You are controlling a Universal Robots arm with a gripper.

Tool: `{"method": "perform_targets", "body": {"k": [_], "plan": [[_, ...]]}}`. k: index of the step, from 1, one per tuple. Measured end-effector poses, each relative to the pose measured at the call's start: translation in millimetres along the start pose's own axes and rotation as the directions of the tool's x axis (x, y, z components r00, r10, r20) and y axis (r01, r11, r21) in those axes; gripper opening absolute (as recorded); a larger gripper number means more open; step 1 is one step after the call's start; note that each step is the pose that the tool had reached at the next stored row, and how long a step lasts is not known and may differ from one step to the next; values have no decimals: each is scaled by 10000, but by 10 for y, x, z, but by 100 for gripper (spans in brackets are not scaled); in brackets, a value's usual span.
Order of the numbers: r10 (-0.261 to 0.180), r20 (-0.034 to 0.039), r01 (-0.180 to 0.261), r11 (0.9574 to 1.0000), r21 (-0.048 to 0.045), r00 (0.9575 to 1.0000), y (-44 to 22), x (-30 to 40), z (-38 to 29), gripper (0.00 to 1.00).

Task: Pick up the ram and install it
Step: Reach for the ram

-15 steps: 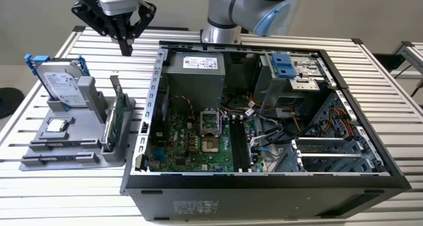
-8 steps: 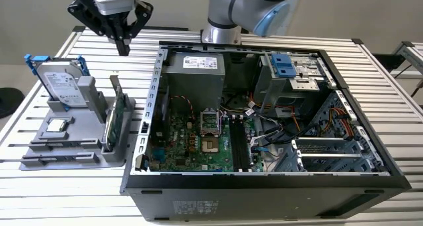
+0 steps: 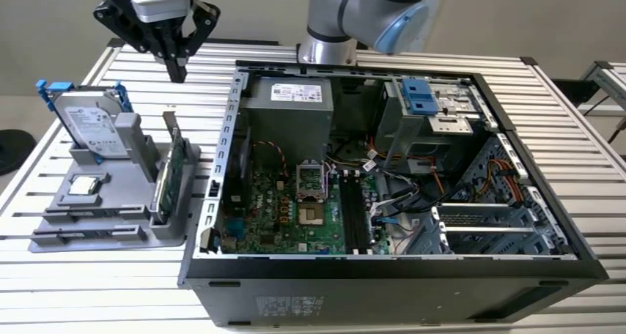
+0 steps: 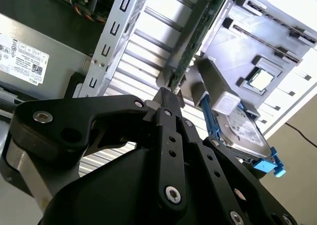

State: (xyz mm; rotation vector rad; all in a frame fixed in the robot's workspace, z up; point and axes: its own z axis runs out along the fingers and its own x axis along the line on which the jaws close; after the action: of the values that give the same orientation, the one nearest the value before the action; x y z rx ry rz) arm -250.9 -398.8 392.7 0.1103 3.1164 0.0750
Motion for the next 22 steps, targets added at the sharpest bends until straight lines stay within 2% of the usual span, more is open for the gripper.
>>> {"method": "perform_targets", "body": {"k": [22], "plan": [[0, 0, 0, 10000, 0, 10000, -14, 197, -5, 0]]}}
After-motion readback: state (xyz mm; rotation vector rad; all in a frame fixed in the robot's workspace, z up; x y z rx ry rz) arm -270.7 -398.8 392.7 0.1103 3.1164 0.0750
